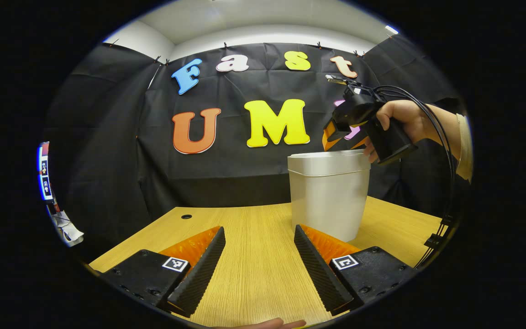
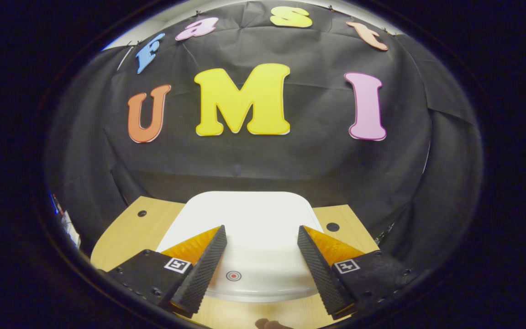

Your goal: Press the lid of the desktop garbage bin to open it, pick up the crumpled paper on the desktop and throw it into the bin, then pick up the pop can on the desktop and drop it into the bin, and finally close the garbage bin lid.

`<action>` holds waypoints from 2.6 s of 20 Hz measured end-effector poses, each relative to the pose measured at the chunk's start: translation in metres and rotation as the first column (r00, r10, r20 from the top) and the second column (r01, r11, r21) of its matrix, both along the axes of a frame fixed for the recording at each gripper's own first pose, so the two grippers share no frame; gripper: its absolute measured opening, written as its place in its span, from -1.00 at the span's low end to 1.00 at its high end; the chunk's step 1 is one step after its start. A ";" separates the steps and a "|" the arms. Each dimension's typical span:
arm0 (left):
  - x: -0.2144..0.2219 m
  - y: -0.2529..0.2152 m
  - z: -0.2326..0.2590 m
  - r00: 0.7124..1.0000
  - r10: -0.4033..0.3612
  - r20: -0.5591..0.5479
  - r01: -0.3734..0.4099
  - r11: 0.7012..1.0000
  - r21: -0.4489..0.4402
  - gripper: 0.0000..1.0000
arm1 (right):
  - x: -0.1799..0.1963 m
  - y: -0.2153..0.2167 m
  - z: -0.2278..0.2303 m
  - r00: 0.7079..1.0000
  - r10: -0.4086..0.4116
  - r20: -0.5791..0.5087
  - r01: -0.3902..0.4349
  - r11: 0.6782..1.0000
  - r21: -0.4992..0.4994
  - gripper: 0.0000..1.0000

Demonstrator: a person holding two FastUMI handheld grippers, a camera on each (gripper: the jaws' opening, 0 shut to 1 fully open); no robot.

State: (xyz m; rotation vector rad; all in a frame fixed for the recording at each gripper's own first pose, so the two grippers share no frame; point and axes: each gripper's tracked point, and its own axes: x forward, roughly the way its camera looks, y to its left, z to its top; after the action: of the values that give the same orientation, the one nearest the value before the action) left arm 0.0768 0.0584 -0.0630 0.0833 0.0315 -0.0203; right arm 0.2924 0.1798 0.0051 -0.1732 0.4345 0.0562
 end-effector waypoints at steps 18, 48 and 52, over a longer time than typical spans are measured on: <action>-0.003 0.001 0.008 1.000 0.002 0.022 -0.001 1.000 -0.031 0.96 | -0.039 -0.006 -0.010 0.991 0.043 0.129 -0.046 0.999 0.025 0.98; 0.000 0.015 0.004 1.000 0.013 0.020 -0.012 0.999 -0.033 0.96 | -0.196 -0.063 -0.071 0.969 0.076 0.233 -0.110 0.985 0.136 0.92; 0.000 0.015 0.008 0.999 0.022 0.028 -0.021 0.999 -0.039 0.96 | -0.227 -0.089 -0.066 0.953 0.083 0.292 -0.114 0.989 0.091 0.99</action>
State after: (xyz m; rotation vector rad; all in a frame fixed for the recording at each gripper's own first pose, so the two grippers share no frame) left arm 0.0770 0.0736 -0.0553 0.0444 0.0039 0.0021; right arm 0.0654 0.0909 -0.0607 -0.0950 0.1314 0.1507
